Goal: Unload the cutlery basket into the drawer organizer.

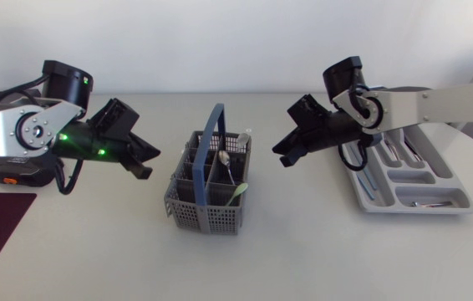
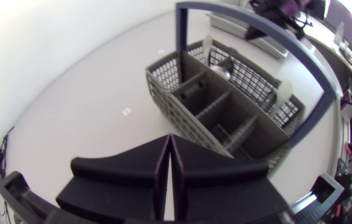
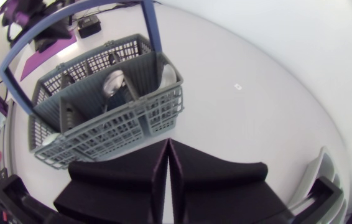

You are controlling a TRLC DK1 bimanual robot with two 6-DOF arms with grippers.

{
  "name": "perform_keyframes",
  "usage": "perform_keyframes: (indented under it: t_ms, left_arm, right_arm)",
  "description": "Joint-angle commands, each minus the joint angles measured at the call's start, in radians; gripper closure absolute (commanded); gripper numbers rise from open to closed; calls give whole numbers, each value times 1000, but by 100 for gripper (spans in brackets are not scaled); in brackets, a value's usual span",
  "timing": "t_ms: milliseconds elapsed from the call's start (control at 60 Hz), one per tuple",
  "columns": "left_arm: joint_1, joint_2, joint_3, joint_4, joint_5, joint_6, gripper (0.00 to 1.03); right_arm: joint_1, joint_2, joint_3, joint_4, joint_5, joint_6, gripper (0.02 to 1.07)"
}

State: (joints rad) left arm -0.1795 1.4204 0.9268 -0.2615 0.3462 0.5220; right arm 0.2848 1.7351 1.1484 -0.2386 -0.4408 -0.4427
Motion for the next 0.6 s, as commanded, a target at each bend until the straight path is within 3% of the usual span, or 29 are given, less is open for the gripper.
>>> perform_keyframes:
  t_ms: [0,450,583]
  left_arm:
    - [-21,-60,-69,-33,20,64,100]
    - [-161,-218,-184,-266,93,204,100]
    - [-179,-225,-210,-274,97,210,100]
  right_arm:
    - [-3,87,89,13,7,64,101]
    - [-1,323,376,-42,16,121,101]
    - [13,354,419,-65,10,122,101]
